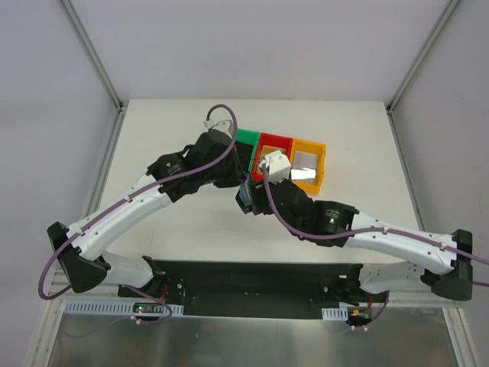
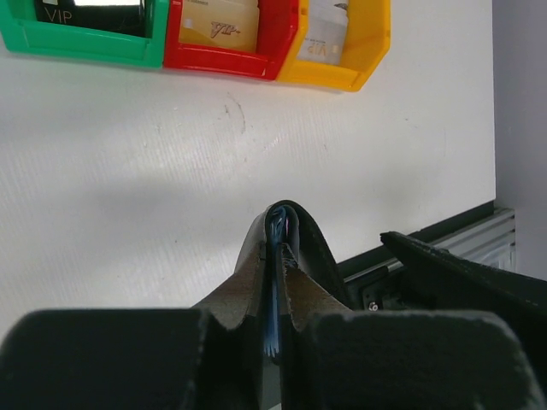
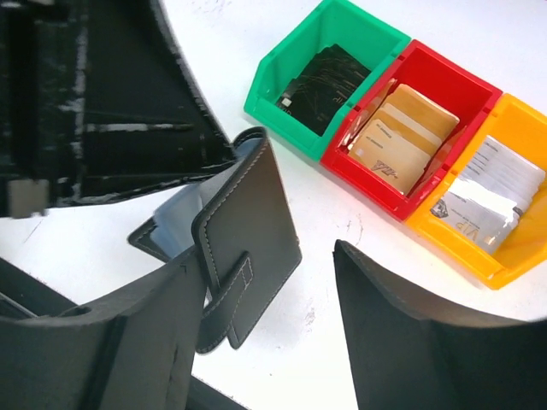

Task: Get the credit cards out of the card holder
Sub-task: Place the card holder at the center of the board.

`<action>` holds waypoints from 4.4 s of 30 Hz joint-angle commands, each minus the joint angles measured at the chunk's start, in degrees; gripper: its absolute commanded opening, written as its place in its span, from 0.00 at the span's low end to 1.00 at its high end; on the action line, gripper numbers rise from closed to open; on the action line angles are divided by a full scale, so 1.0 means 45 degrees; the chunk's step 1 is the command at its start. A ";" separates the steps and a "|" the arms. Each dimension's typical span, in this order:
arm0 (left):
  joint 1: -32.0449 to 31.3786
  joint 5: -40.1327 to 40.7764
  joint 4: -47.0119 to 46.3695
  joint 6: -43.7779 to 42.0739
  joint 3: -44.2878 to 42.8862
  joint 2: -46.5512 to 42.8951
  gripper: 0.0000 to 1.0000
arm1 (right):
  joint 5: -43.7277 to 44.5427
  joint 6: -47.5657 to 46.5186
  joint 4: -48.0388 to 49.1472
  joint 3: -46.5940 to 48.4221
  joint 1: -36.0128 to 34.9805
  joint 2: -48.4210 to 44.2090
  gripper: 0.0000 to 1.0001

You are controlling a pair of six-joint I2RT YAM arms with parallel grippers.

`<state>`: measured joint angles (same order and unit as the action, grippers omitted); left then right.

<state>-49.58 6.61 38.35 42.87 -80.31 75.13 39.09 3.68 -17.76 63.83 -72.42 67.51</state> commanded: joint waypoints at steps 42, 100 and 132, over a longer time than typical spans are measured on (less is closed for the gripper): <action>-0.0095 -0.2309 -0.2564 -0.0190 0.0972 -0.1325 0.08 | -0.5578 0.0198 -0.0699 -0.0028 0.2831 -0.1896 0.00; 0.3050 -0.9654 -2.3601 0.2212 1.1949 -0.7751 0.91 | -1.8589 0.4142 0.3887 -0.0513 0.7676 -0.4767 0.00; 0.3069 -1.0726 -2.3347 0.2153 1.0778 -0.7049 0.41 | -1.8706 0.4455 0.4513 -0.1080 0.7852 -0.4376 0.00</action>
<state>-36.62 -39.07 -65.65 53.19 -29.02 42.35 -43.83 22.52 -1.98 58.70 -37.30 48.38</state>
